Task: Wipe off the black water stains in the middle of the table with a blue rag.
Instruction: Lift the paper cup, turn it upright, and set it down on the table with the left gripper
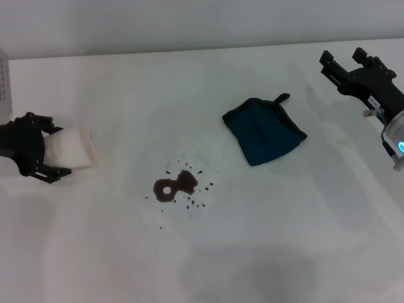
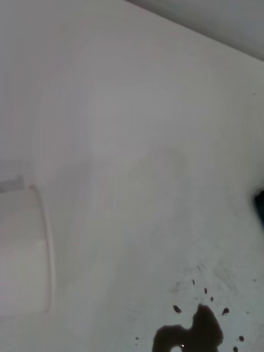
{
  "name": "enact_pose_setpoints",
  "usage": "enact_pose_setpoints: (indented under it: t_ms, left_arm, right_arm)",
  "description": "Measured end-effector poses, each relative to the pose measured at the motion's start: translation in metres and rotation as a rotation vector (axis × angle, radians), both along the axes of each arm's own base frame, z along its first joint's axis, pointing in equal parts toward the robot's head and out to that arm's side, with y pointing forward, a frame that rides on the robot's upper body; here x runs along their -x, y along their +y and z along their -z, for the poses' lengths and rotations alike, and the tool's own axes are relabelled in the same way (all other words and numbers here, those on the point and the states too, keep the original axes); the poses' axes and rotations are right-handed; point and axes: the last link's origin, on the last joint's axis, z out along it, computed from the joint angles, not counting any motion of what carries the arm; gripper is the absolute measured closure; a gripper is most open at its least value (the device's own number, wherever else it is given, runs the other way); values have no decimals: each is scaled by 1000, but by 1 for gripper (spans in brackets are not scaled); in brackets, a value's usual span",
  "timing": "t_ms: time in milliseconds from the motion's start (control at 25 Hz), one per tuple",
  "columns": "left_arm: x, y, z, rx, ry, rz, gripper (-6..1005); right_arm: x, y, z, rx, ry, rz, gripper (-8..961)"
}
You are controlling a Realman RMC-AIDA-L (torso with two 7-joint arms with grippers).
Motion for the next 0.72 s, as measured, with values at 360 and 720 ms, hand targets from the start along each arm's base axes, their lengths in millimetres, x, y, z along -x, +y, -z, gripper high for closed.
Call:
enact_pose_setpoints:
  t_ms: [360, 720]
  left_arm:
    - [6, -6, 5, -22, -42, -22, 146]
    - [-4, -1, 7, -126, -192, -51, 272]
  right_arm:
    - [-1, -3, 2, 16, 4, -1, 128]
    - [-1, -2, 1, 14, 3, -1, 127]
